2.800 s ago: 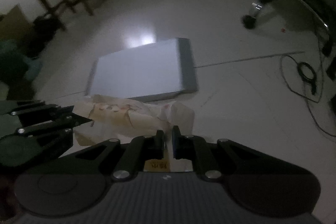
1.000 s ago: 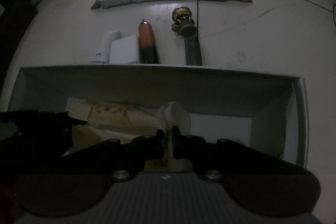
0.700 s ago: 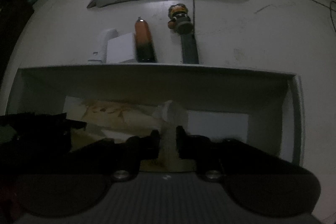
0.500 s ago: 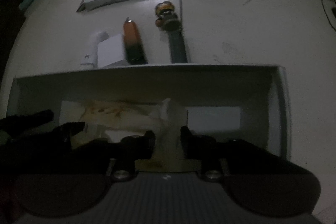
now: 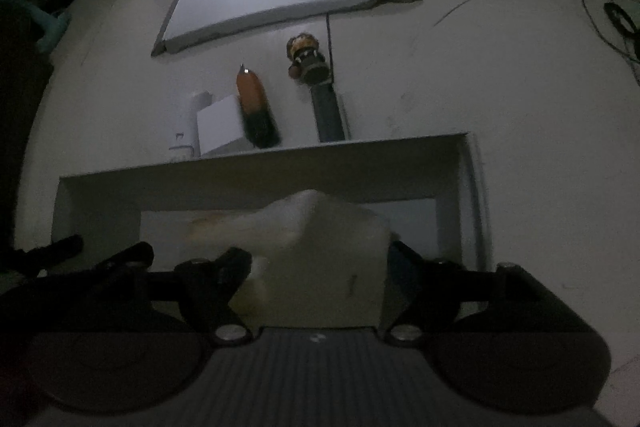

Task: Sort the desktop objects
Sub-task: 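Open the right gripper to drop the paper into the tray, then withdraw the right gripper from the tray back toward the items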

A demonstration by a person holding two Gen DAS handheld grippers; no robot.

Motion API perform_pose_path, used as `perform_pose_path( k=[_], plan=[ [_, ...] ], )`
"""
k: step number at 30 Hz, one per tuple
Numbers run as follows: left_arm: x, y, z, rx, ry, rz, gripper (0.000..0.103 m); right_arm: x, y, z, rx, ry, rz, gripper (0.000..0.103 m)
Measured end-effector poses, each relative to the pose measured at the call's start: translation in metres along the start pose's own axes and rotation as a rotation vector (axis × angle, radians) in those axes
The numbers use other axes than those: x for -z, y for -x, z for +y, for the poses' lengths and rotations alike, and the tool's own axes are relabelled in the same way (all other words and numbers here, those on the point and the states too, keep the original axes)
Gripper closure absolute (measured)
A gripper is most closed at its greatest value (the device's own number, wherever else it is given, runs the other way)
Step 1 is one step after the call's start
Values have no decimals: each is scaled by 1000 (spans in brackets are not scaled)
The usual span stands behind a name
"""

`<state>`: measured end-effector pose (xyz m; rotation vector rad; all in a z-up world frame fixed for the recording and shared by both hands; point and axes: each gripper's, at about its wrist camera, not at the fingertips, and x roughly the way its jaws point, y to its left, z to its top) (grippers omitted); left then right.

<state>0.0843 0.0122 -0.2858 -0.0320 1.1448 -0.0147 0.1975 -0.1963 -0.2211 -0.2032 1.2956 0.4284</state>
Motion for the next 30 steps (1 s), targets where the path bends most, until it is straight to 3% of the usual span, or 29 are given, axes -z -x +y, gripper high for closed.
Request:
perform_pose_path(
  k=[4, 11, 14, 16, 18, 23, 26, 28, 30],
  plan=[
    [-3, 0, 4, 4, 24, -3, 8, -2, 10, -3, -5, -12, -11, 11],
    [4, -10, -1, 15, 16, 27, 8, -1, 15, -11, -18, -36, -9, 11],
    [5, -17, -10, 50, 9, 39, 8, 1, 13, -9, 32, -10, 9, 13],
    [5, -22, -18, 75, -4, 42, 8, 4, 9, -6, 49, 8, 16, 18],
    [4, -27, -29, 95, -30, 52, 8, 6, 7, -3, 61, 18, 16, 31],
    [2, -39, -49, 133, -49, 79, 8, 7, 13, -8, 84, 15, -18, 41],
    [3, -47, -56, 139, -55, 83, 8, 7, 16, -12, 72, -3, -28, 42],
    [4, -50, -58, 143, -50, 83, 18, 7, 17, -14, 70, -7, -31, 42],
    [5, -52, -56, 168, -34, 76, 61, 7, 16, -15, 68, -13, -31, 42]
  ],
)
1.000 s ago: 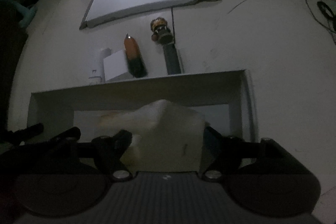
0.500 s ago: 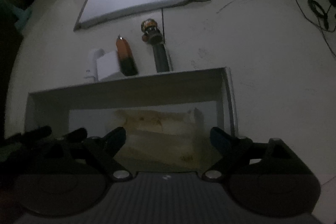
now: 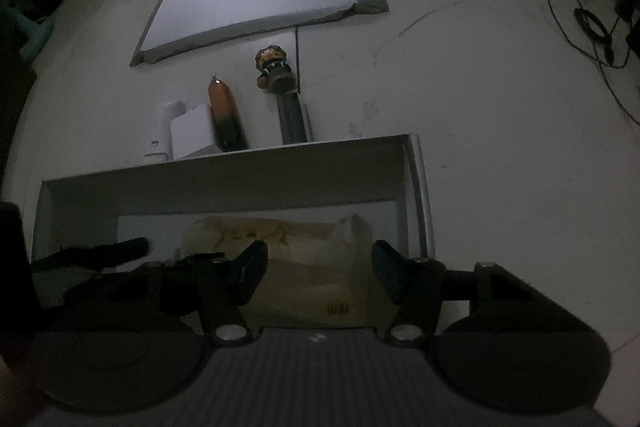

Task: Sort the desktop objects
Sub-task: 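Withdraw the right gripper from the tray back toward the items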

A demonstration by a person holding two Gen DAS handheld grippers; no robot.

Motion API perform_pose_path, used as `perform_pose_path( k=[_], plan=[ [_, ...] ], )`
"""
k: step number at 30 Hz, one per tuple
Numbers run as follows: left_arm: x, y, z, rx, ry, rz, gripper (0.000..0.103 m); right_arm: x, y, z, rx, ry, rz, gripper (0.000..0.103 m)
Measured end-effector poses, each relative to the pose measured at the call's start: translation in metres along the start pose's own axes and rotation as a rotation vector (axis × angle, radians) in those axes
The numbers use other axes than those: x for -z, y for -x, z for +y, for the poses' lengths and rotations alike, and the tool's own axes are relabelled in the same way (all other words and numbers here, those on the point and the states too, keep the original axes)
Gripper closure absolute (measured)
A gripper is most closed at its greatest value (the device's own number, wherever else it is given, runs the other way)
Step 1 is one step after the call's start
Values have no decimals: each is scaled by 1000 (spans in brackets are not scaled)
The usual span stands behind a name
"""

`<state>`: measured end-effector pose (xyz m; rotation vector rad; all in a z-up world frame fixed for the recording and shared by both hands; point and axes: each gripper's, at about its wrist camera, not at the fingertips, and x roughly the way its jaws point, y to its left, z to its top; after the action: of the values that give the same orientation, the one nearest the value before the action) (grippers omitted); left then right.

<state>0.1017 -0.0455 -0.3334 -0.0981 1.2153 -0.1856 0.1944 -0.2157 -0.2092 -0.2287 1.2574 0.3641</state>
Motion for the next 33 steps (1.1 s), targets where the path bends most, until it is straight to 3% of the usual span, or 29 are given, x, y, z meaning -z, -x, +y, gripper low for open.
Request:
perform_pose_path(
  k=[3, 5, 14, 19, 20, 22, 23, 24, 28, 33],
  plan=[
    [1, 0, 5, 17, 11, 3, 81, 0, 0, 0, -5, -3, 1, 42],
    [1, 4, 8, 3, 6, -11, 85, -1, 1, 0, -8, -3, 0, 41],
    [-3, 23, 43, -109, 100, -44, 86, 0, 0, 4, -24, 11, 0, 41],
    [4, 21, 51, -107, 157, -5, 86, 2, 0, 7, -26, 14, 6, 41],
    [5, 21, 49, -101, 157, 2, 82, 1, 0, 7, -27, 13, 10, 41],
    [8, 24, 48, -91, 179, 8, 65, 1, 1, 7, -30, 12, 8, 41],
    [10, 27, 48, -84, 189, 6, 46, 1, 2, 7, -26, 12, 7, 41],
    [11, 32, 47, -85, 192, -5, 36, 1, 3, 7, -28, 14, 6, 40],
    [11, 49, 39, -116, 134, -54, 35, 0, 7, 8, -36, 15, 2, 40],
    [3, 68, 39, -118, 132, -92, 8, -1, 12, 11, -46, 30, -4, 38]
  ],
)
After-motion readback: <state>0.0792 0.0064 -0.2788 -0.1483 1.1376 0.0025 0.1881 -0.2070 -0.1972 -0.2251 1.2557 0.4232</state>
